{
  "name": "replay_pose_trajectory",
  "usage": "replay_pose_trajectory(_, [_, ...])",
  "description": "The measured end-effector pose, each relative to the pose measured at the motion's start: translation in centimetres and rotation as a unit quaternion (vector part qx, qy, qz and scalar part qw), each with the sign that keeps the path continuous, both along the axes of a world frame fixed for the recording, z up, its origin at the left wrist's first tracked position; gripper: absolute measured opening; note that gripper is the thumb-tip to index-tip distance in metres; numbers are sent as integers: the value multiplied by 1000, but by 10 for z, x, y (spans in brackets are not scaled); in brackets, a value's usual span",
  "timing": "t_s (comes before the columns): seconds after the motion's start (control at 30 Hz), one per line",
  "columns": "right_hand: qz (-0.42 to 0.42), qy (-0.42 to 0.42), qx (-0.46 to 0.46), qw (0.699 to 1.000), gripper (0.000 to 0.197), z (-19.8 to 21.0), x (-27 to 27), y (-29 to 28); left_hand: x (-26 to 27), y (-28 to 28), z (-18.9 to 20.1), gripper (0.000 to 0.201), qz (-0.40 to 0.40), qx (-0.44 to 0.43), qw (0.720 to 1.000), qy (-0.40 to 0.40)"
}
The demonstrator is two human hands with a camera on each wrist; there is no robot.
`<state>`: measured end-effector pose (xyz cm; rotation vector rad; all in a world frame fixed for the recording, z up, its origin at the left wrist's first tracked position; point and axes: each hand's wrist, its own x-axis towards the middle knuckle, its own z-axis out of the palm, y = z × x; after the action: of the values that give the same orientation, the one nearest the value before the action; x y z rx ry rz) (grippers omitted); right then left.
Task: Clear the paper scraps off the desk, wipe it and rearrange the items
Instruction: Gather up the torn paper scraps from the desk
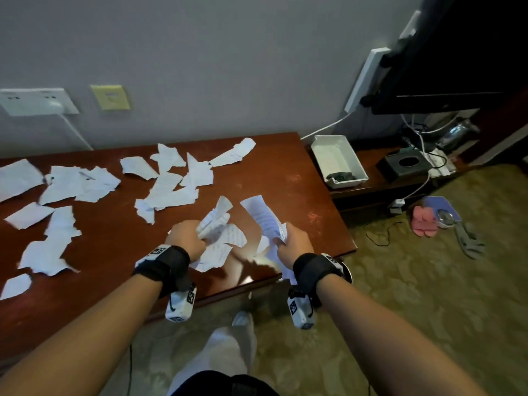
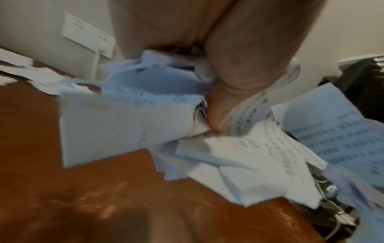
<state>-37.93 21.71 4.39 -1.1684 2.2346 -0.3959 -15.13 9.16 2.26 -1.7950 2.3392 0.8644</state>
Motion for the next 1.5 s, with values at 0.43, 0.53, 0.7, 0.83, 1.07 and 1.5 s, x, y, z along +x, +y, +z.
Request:
replay_pose_trajectory(0.43, [-127,50,11,991,13,40,-224,33,-293,4,13,8,-157,24,980,122])
replay_pose_trajectory(0.53, [-157,35,14,987,11,29,-259,46,-340,20,7,16,-160,42,976,141])
replay_pose_trajectory(0.7, [-145,18,22,989,9,0,-321,59,-408,45,-15,40,-144,67,980,117])
replay_pose_trajectory(0.83, [-137,-10,17,990,13,-25,-381,73,-466,73,-33,13,-153,58,983,84])
replay_pose_trajectory(1.07, [-78,-59,19,995,22,-71,-487,114,-561,142,-59,7,-82,61,993,64])
replay_pose_trajectory(1.5, [-86,-139,86,983,27,-148,-524,156,-587,221,-110,17,40,129,990,51])
